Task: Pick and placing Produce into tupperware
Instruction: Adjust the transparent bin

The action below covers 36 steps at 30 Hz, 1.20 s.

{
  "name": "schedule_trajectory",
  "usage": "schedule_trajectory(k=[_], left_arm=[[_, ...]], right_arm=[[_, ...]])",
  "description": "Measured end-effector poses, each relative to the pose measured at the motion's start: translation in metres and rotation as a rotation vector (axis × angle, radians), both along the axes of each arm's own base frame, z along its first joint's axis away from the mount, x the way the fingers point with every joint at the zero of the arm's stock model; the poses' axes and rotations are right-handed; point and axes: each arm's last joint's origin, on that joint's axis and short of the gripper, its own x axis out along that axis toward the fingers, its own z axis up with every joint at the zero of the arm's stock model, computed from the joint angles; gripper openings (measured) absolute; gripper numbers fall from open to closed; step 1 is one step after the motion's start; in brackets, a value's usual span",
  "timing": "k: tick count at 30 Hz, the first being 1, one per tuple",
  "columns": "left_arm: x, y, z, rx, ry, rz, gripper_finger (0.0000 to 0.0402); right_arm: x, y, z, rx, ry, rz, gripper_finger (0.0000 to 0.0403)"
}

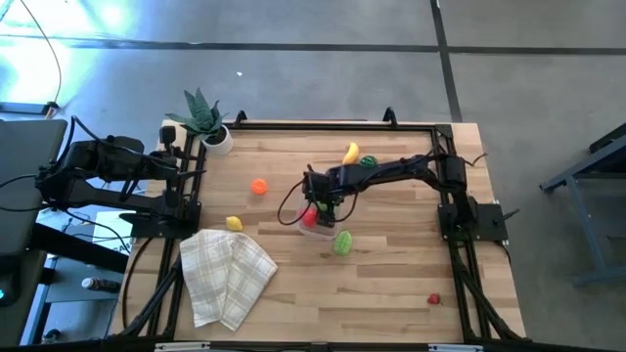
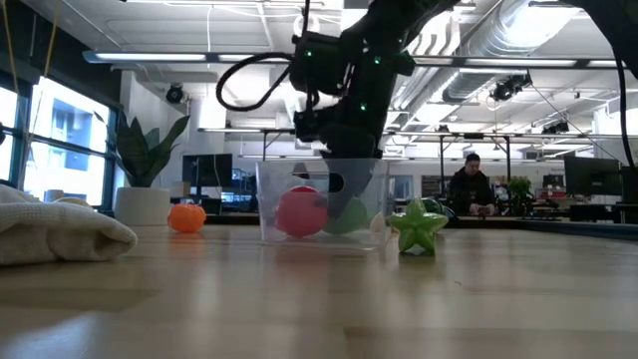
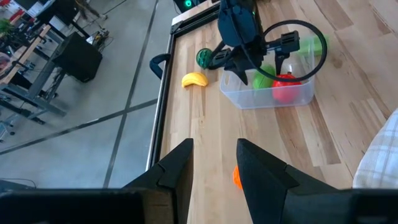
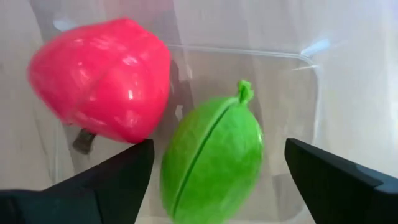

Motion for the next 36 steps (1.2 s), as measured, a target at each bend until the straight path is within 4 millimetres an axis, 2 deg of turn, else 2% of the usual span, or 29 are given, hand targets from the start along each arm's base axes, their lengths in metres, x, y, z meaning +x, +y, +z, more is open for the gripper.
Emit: schedule_trajectory(k=[9, 15, 20, 29, 36], left_arm=[[0.0, 0.0, 0.0, 0.0, 0.001, -0.001, 0.0113], [0.0, 0.0, 0.0, 0.0, 0.0, 0.0, 0.0113], [0.0, 0.0, 0.0, 0.0, 0.0, 0.0, 0.0113], [0.0, 0.0, 0.0, 0.0, 0.0, 0.0, 0.0113], [0.0, 0.0, 0.0, 0.0, 0.0, 0.0, 0.0113]], right_arm=[[0.007, -0.002, 0.036, -0.044, 0.024, -0.025, 0.0353], [0.009, -0.003, 0.052, -0.061, 0.024, -0.067, 0.0353], [0.012, -0.012, 0.056, -0.047, -0.022, -0.128, 0.0353], [0.009, -0.038, 0.056, 0.026, -0.054, -0.368, 0.0353], [0.015, -0.038, 0.057, 0.064, -0.12, -0.395, 0.0353]])
